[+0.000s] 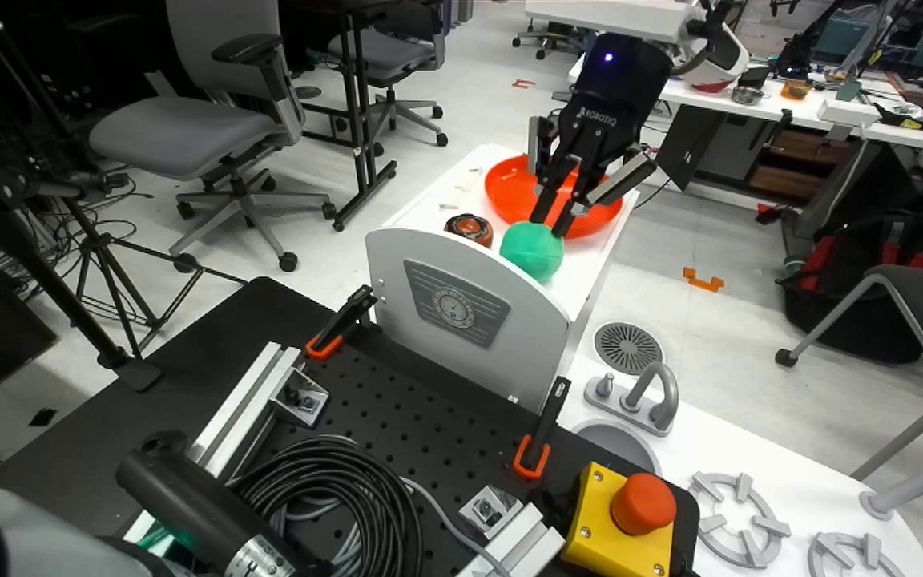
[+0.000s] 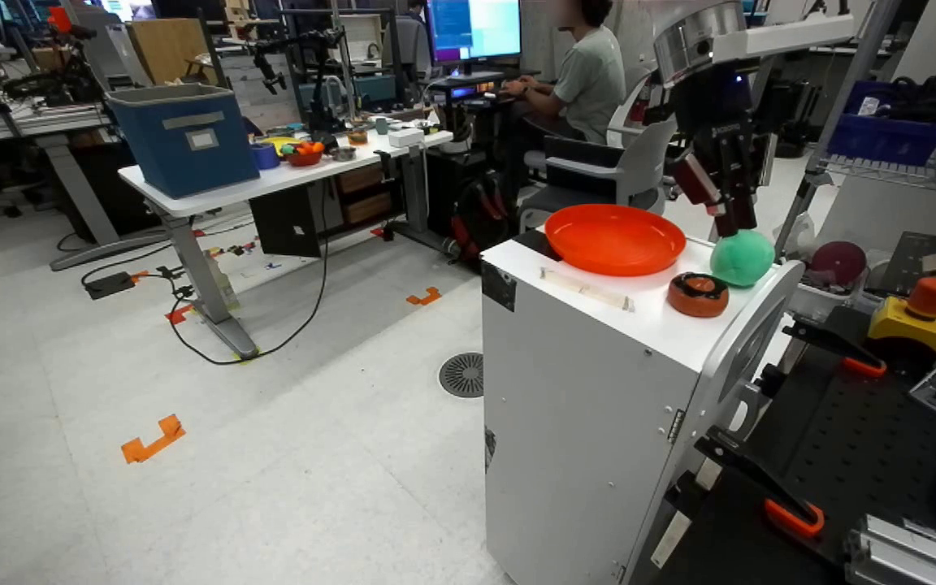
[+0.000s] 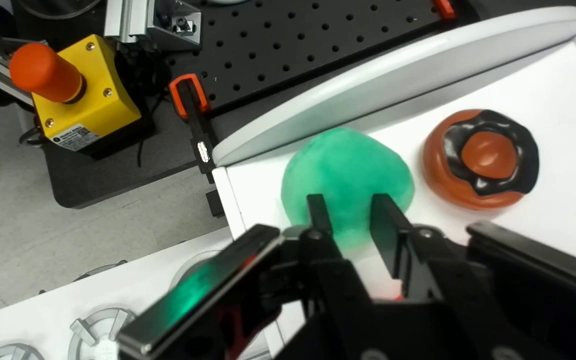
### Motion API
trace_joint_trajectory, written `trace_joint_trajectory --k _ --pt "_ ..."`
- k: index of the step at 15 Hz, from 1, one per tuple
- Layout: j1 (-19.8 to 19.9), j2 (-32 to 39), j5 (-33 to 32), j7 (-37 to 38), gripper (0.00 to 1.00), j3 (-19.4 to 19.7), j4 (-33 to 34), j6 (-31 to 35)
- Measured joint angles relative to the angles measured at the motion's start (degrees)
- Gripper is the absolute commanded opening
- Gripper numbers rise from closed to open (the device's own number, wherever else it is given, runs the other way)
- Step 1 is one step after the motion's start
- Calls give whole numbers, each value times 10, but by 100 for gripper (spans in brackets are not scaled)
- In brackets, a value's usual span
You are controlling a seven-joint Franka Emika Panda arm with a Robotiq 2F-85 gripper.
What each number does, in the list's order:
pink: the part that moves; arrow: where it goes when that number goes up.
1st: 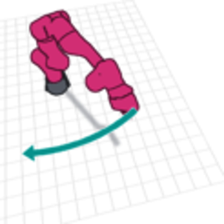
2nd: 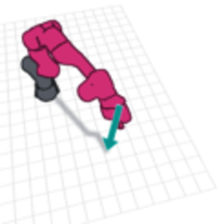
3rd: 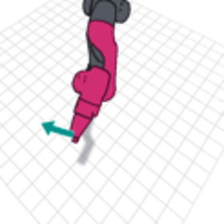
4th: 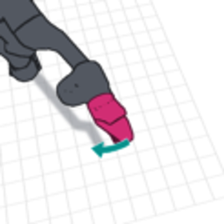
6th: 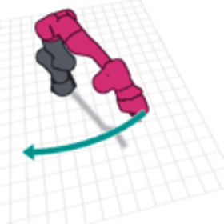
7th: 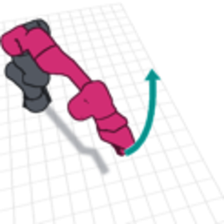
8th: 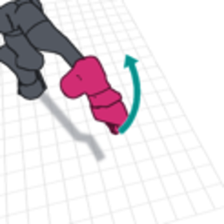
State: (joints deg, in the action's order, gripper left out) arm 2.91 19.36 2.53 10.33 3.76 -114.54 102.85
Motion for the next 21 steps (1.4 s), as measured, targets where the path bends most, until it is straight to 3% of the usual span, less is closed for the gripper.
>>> trace_joint_trajectory --k 5,6,8,16,17,21 --pt "-1 -5 5 -2 0 -2 5 0" --pt "-1 -6 6 -3 26 -2 5 0" --pt "-1 -7 9 -5 34 -2 5 0" --pt "0 -7 13 -7 93 -2 5 0" --pt "0 -7 13 -8 99 -2 5 0" --pt "0 -7 13 -11 100 -2 5 0"
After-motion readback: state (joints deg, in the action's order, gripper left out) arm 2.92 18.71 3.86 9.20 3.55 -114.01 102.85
